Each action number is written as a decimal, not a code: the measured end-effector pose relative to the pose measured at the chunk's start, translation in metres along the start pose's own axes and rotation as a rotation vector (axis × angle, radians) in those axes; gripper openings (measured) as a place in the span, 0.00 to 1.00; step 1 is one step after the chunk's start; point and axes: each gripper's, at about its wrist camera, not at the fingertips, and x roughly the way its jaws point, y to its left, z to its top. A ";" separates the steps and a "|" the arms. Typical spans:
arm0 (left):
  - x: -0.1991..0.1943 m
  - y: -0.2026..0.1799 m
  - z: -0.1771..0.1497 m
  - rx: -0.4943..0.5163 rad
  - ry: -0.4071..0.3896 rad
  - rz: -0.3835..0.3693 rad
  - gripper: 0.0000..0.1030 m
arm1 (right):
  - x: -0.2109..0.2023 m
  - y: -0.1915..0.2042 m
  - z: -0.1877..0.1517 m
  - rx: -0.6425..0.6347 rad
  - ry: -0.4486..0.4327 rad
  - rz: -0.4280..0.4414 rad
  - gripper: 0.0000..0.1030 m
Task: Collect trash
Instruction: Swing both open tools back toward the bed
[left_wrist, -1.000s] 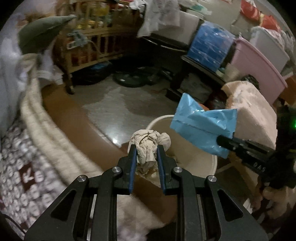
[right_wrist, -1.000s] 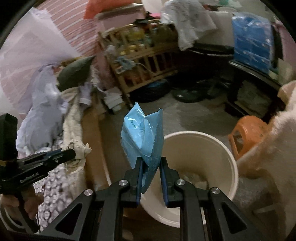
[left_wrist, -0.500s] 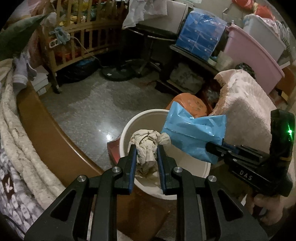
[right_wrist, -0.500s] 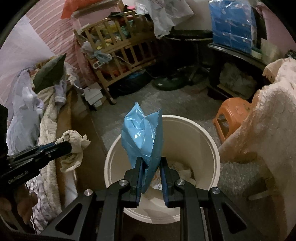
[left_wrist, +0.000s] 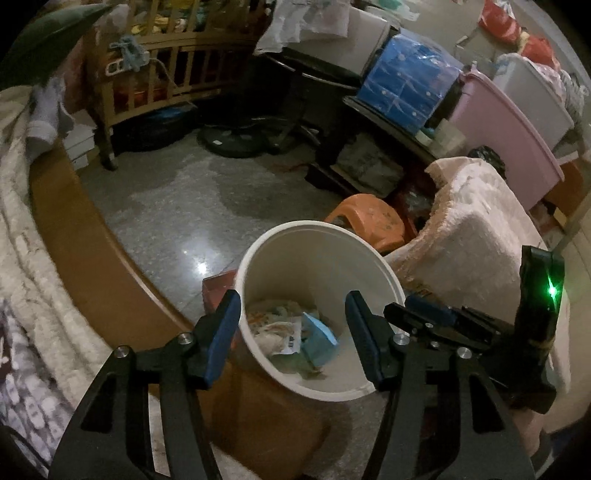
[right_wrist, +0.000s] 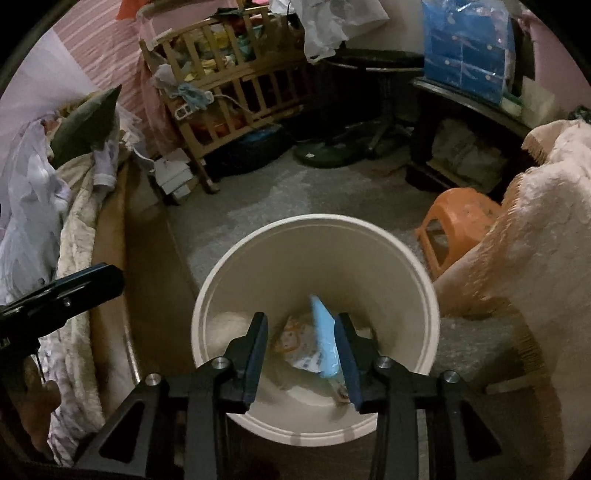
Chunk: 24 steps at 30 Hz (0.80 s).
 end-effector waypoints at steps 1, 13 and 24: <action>-0.002 0.002 -0.001 -0.002 -0.003 0.007 0.56 | 0.000 0.003 0.000 -0.001 0.001 0.007 0.35; -0.042 0.047 -0.020 -0.028 -0.067 0.187 0.56 | 0.004 0.055 0.002 -0.078 0.006 0.061 0.37; -0.083 0.095 -0.042 -0.076 -0.114 0.308 0.56 | -0.003 0.120 0.002 -0.193 -0.003 0.125 0.39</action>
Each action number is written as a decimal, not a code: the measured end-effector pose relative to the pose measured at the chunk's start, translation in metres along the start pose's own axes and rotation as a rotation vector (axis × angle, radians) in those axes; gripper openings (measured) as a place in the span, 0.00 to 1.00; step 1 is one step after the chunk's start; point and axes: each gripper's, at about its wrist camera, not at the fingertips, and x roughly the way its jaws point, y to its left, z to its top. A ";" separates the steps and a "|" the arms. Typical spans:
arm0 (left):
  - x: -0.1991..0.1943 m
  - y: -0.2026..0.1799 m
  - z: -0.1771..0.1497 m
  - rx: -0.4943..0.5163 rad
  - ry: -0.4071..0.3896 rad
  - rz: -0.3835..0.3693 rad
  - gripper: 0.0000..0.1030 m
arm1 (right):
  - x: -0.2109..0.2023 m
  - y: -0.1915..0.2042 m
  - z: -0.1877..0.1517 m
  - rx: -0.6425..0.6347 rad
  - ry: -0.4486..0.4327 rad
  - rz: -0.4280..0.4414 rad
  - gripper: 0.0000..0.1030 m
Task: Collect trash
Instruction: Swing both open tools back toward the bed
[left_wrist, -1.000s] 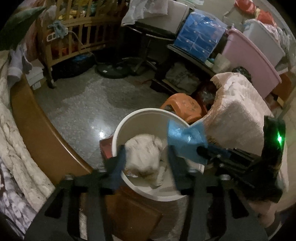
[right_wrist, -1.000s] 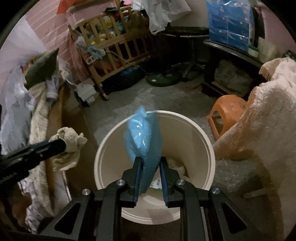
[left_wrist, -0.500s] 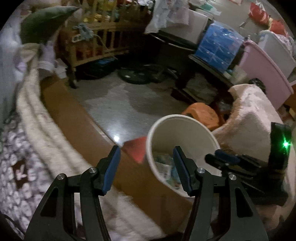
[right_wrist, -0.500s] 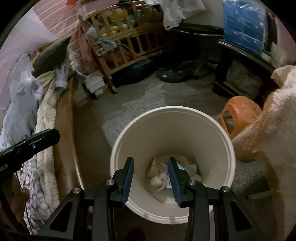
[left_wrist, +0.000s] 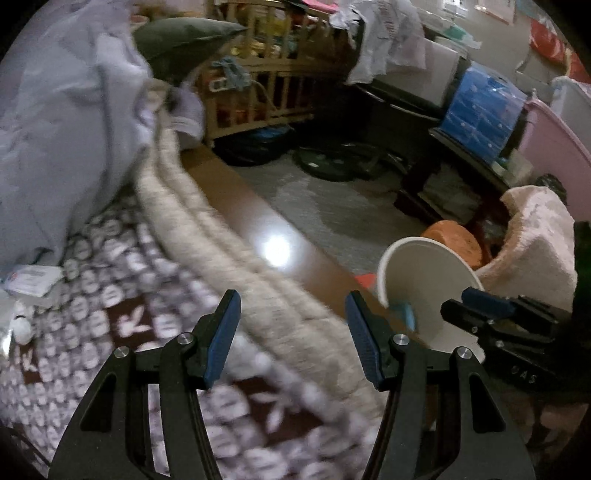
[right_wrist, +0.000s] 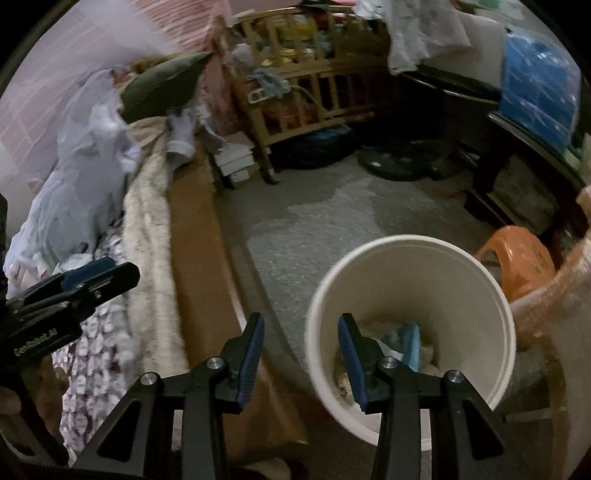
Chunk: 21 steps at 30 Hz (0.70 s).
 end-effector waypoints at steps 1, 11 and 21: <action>-0.004 0.008 -0.002 -0.006 -0.005 0.010 0.56 | 0.000 0.008 0.002 -0.012 -0.002 0.009 0.39; -0.036 0.091 -0.027 -0.115 -0.013 0.137 0.56 | 0.018 0.093 0.013 -0.140 0.014 0.125 0.52; -0.070 0.197 -0.062 -0.247 -0.006 0.276 0.56 | 0.056 0.197 0.016 -0.300 0.076 0.239 0.52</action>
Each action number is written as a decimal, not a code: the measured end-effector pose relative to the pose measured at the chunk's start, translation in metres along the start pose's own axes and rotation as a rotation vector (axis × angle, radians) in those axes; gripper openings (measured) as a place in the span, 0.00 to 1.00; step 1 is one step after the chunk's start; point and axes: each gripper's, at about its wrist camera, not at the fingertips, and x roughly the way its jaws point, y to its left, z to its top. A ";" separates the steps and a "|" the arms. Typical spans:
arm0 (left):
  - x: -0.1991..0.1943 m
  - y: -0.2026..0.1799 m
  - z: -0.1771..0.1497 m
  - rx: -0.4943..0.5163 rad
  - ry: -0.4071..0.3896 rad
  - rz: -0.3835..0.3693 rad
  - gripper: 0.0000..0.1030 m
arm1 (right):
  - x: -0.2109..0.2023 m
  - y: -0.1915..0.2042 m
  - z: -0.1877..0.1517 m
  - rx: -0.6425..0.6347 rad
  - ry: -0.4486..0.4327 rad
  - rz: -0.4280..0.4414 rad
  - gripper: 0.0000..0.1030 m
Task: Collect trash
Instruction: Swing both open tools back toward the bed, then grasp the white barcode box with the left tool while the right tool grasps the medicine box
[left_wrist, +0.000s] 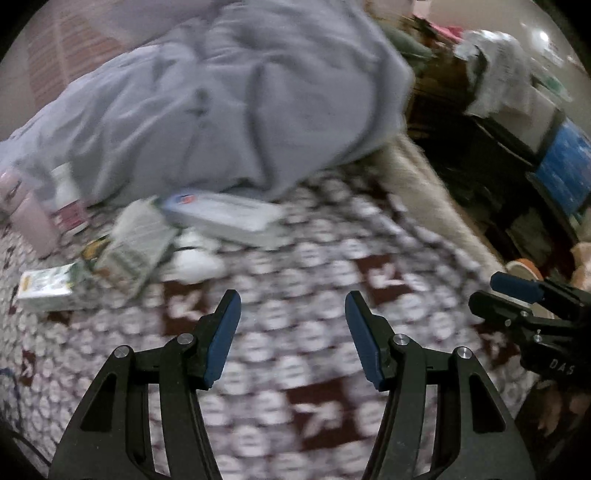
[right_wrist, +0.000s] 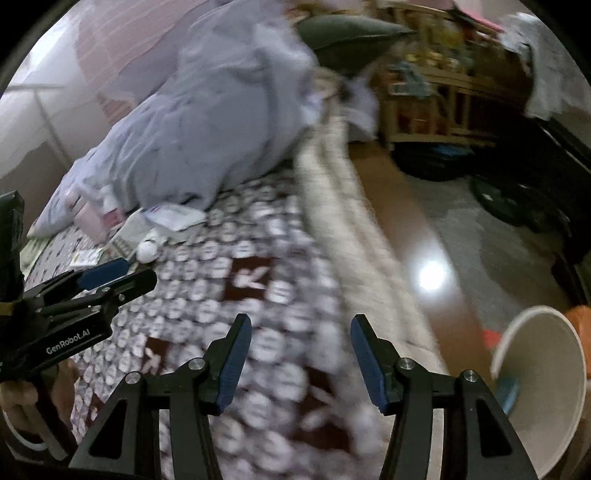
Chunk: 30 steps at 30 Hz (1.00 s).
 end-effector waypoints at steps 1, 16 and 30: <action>-0.001 0.010 -0.001 -0.012 -0.001 0.009 0.56 | 0.005 0.007 0.004 -0.014 0.005 0.012 0.52; 0.016 0.150 0.022 -0.165 0.023 0.054 0.56 | 0.104 0.118 0.087 -0.265 0.048 0.134 0.62; 0.075 0.162 0.039 -0.109 0.109 -0.013 0.55 | 0.191 0.153 0.122 -0.459 0.165 0.177 0.63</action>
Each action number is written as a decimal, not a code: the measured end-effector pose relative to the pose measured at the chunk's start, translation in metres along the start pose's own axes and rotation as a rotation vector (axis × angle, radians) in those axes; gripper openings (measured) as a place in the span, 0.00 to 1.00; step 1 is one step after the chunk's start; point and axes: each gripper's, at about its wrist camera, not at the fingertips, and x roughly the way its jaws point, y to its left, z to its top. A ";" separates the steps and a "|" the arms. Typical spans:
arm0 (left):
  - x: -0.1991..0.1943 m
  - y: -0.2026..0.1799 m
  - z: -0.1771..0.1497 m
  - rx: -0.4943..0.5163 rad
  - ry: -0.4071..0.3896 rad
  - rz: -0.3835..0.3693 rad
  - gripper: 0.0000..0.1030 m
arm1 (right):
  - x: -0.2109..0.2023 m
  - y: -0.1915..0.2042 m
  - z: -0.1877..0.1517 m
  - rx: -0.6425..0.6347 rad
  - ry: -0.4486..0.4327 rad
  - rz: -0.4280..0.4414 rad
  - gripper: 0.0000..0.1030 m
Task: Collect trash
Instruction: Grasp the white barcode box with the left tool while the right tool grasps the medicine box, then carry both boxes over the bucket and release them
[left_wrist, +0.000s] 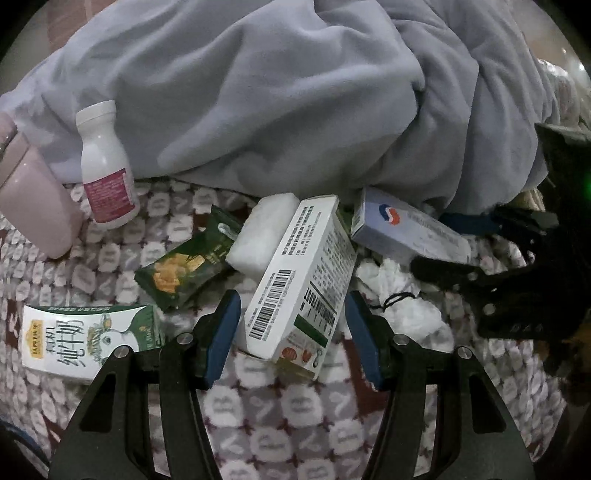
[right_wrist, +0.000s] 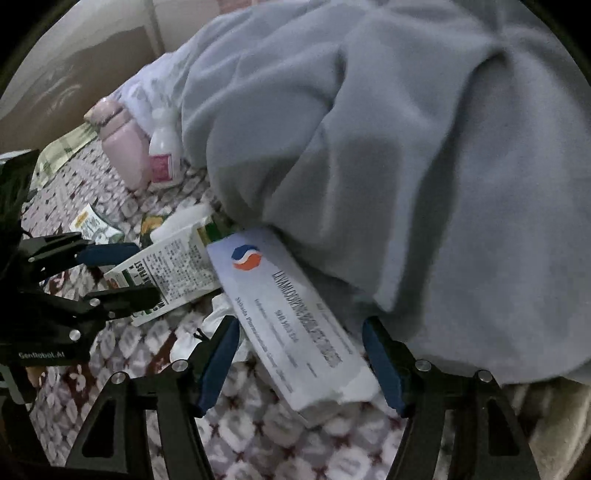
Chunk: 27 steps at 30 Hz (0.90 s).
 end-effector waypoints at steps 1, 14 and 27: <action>0.000 0.000 -0.001 -0.011 -0.006 -0.003 0.44 | 0.001 0.002 -0.001 -0.001 -0.006 0.002 0.60; -0.060 -0.024 -0.029 -0.018 -0.096 -0.008 0.28 | -0.077 0.009 -0.060 0.106 -0.130 -0.002 0.47; -0.102 -0.095 -0.042 0.019 -0.122 -0.164 0.27 | -0.177 -0.012 -0.149 0.272 -0.242 -0.062 0.47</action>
